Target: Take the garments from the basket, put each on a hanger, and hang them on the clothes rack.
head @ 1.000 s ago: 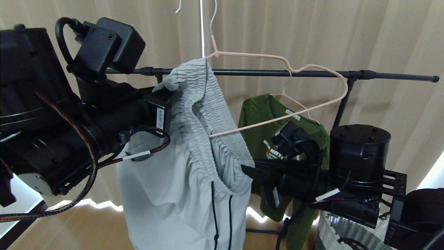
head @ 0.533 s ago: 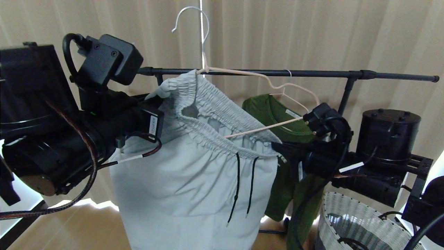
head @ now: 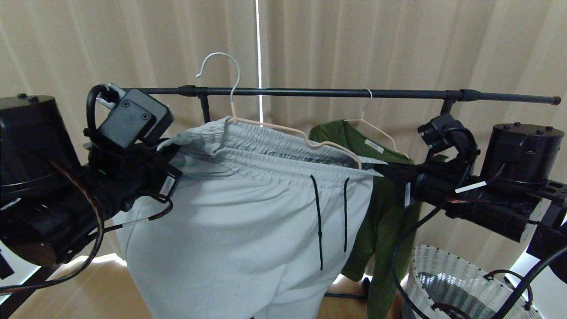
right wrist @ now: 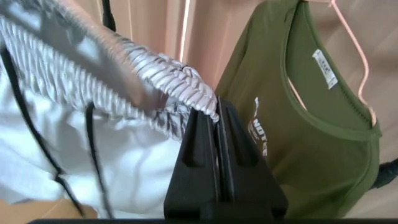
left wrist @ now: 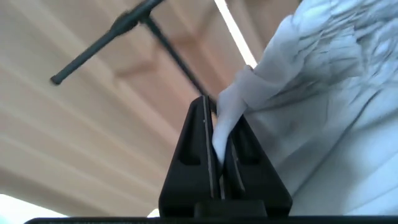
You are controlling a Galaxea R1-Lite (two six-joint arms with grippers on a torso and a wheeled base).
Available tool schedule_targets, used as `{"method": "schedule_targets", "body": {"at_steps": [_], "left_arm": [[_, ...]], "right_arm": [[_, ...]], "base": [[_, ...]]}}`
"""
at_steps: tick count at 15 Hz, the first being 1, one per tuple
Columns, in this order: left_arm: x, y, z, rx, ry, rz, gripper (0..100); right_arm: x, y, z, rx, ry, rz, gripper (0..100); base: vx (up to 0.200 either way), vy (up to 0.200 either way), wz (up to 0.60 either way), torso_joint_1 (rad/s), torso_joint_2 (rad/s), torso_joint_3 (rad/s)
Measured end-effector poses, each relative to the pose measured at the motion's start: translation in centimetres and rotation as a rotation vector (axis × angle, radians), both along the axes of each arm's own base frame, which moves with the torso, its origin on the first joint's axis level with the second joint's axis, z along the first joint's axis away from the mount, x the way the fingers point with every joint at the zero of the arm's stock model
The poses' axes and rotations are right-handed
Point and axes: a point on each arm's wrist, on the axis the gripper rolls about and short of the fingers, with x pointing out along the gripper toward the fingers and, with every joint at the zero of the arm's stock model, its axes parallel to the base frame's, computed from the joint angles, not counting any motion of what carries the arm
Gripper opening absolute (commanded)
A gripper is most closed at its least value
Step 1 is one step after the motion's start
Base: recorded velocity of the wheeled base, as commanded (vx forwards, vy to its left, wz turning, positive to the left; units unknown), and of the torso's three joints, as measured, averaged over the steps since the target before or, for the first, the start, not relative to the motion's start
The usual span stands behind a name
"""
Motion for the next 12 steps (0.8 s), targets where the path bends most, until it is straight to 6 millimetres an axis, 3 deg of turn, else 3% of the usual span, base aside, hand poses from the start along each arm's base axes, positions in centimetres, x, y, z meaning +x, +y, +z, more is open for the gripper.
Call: {"method": "schedule_targets", "body": {"at_steps": [6,9,10,12], "left_arm": [[-0.3,1.4,-2.6,0.130,0.033,0.003,0],[-0.3,1.5,-2.9,0.138,0.043,0.001,0],[-0.3,1.5,-2.8,0.132,0.038,0.009,0],[-0.1,1.5,-2.5,0.112,0.033,0.031,0]], "right_arm": [[0.1,0.2,0.7,-0.055,-0.011,0.023,0],[-0.9,1.4,1.1,-0.071,0.022,0.074,0],[-1.8,2.3,1.1,-0.086,0.050,0.117,100],[-3.4,3.6,1.2,-0.105,0.070,0.190,100]], "base": [[0.000,0.000,0.00,0.000,0.00,0.000],[0.000,0.000,0.00,0.000,0.00,0.000],[0.000,0.000,0.00,0.000,0.00,0.000],[0.000,0.000,0.00,0.000,0.00,0.000]]}}
